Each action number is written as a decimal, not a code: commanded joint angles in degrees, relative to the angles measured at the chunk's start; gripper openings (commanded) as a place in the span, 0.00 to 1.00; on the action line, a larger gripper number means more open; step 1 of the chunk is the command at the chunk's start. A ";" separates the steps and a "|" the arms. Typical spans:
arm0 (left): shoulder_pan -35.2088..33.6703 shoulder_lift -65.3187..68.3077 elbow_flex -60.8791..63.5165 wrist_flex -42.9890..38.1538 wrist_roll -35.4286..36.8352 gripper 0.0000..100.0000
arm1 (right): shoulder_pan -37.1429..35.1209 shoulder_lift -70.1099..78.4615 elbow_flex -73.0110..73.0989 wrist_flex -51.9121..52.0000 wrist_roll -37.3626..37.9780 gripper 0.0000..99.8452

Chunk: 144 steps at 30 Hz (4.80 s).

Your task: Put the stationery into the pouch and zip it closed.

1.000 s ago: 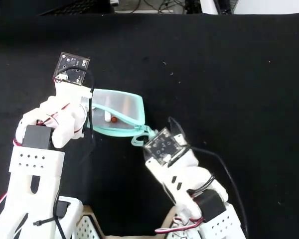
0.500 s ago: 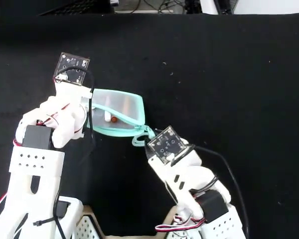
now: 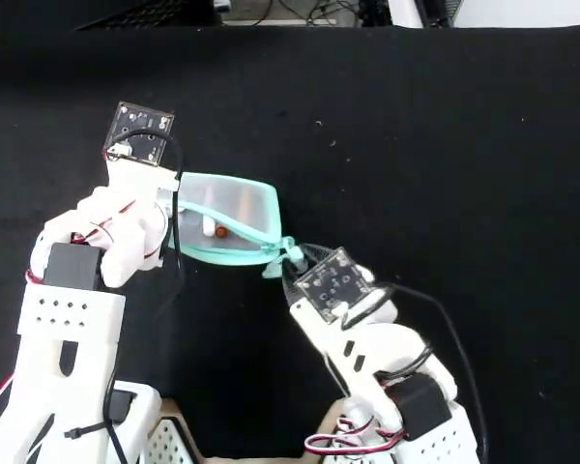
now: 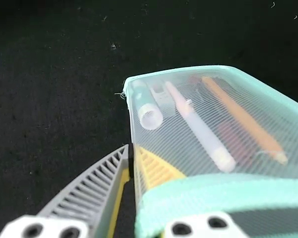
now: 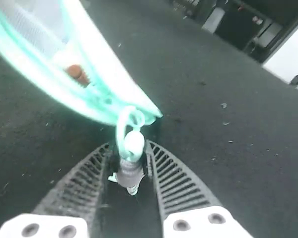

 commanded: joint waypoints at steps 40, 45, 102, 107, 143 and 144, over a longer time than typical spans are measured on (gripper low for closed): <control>0.48 1.32 1.63 -1.05 -0.53 0.03 | -15.65 -8.84 -3.21 11.34 1.93 0.20; 0.48 1.32 1.63 -1.05 -0.53 0.03 | -15.56 -8.84 -0.75 6.95 -2.29 0.21; -15.08 -23.65 -12.53 11.60 10.37 0.22 | -0.62 54.90 -61.85 -3.25 3.25 0.01; -15.34 -30.42 -12.53 11.52 10.37 0.22 | -0.62 55.25 -61.67 -3.34 3.25 0.01; -12.26 -27.78 15.78 -17.58 16.97 0.22 | -14.33 41.89 -55.16 -2.37 12.75 0.01; -12.26 -27.78 15.78 -17.58 16.97 0.22 | -13.10 41.98 -54.90 -3.25 12.75 0.01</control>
